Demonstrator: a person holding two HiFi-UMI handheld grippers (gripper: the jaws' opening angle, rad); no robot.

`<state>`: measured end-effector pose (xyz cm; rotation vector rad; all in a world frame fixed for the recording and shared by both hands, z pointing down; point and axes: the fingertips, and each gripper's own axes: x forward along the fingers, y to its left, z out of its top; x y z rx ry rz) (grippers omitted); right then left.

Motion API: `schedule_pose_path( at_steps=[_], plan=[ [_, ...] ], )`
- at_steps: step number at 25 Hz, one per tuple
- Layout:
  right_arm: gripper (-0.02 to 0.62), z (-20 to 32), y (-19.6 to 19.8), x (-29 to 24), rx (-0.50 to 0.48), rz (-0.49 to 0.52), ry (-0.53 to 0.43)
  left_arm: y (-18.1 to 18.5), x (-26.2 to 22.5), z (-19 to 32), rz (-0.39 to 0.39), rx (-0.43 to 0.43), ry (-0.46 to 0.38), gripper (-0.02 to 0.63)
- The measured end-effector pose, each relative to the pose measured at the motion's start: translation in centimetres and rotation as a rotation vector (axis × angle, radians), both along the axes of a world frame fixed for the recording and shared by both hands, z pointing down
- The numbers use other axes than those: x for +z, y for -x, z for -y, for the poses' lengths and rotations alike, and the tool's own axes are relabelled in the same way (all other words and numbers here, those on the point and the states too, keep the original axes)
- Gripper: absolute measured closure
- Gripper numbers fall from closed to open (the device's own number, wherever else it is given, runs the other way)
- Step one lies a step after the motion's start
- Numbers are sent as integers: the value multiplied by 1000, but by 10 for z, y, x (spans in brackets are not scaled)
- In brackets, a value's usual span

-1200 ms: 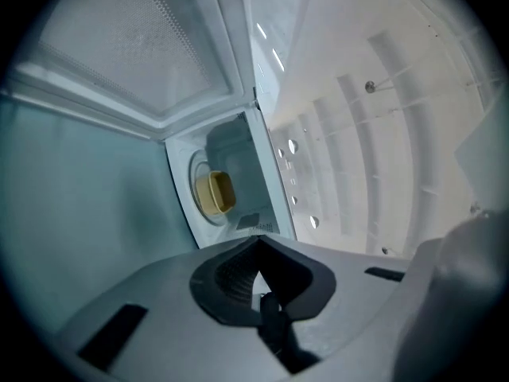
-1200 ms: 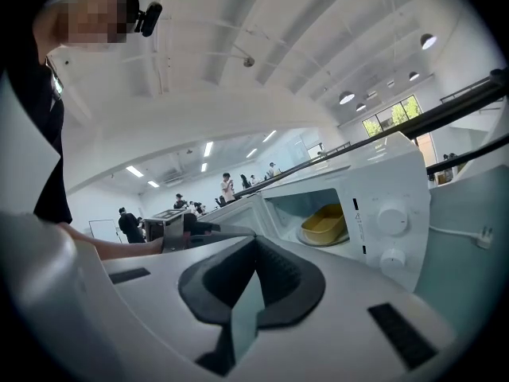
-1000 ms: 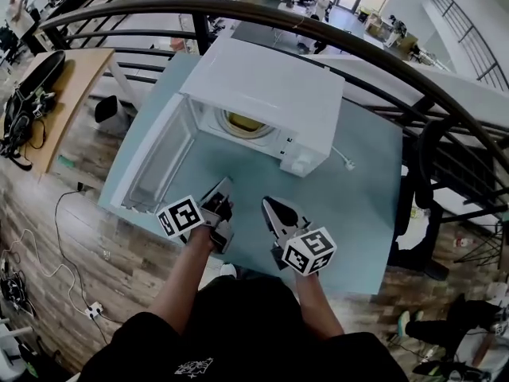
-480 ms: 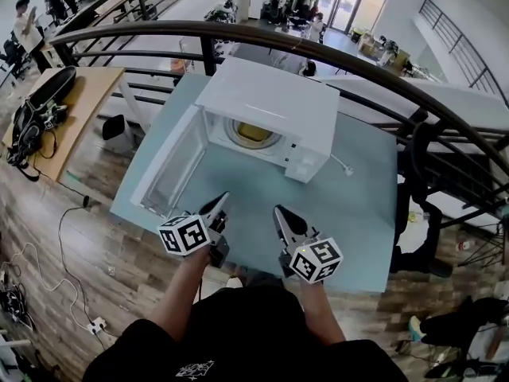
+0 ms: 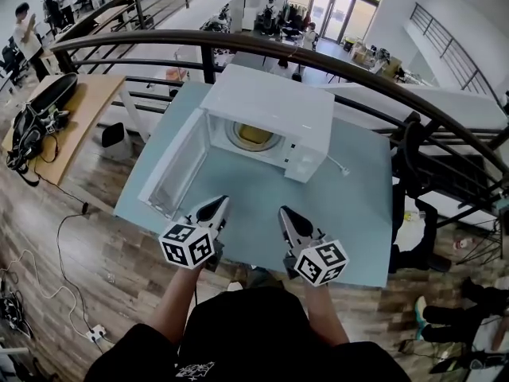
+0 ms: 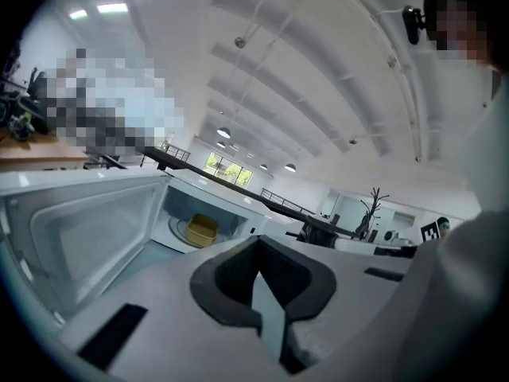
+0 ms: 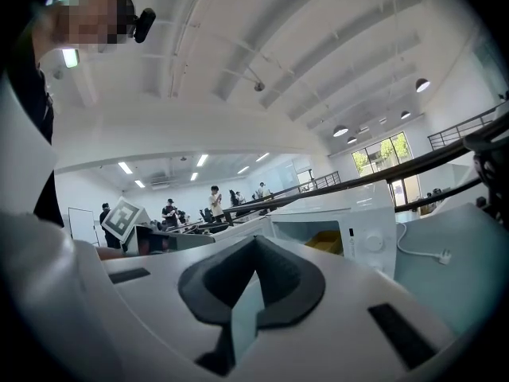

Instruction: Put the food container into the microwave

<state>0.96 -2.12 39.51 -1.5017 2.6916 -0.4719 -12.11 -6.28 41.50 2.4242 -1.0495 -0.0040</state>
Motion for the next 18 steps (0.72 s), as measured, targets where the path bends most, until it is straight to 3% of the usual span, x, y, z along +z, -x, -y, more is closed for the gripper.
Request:
schedule_pose_path(
  at_steps=[4, 18],
  plan=[
    [589, -7, 4, -9, 7, -2, -12, 8, -10, -8, 53, 4, -68, 598],
    [589, -8, -25, -32, 18, -11, -55, -6, -37, -10, 110, -36, -202, 598]
  ],
)
